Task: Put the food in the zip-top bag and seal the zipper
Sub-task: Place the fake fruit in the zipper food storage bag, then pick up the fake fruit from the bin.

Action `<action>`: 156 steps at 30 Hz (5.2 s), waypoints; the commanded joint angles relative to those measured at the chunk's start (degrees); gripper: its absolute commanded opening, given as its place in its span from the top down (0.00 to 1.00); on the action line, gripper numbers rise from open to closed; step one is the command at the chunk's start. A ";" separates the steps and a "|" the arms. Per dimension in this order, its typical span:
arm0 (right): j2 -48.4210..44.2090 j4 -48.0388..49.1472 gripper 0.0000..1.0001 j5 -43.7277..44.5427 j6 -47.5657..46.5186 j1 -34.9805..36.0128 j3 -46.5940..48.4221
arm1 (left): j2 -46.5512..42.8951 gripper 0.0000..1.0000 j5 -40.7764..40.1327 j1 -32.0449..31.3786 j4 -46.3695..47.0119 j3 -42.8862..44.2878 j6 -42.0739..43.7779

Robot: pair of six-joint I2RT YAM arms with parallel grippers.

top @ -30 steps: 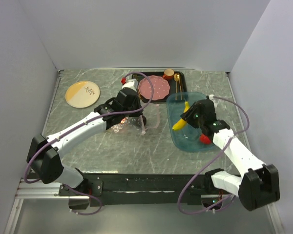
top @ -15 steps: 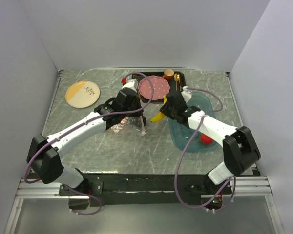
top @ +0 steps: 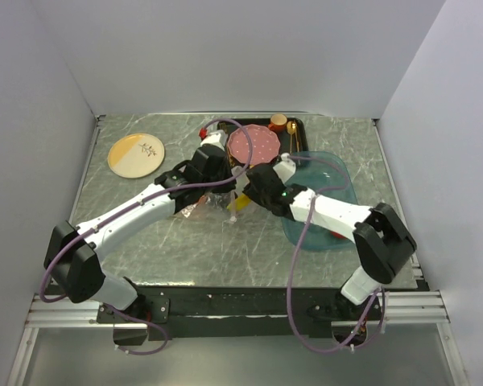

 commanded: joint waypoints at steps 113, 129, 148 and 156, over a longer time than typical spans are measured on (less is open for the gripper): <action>-26.68 -25.64 0.00 -11.99 -28.43 -31.98 -10.84 | -10.77 0.99 0.81 3.87 5.87 -4.54 -1.52; -28.25 -29.87 0.00 0.22 -27.20 -32.41 -10.83 | -11.04 0.99 0.20 3.78 5.70 -5.60 -1.78; -17.63 -27.13 0.00 1.01 -25.63 -35.93 -14.87 | -9.72 0.99 0.64 3.78 5.27 -4.10 -0.47; -15.52 -24.06 0.02 -0.14 -25.62 -36.63 -13.65 | -9.90 0.99 0.02 3.87 5.00 -4.01 -0.46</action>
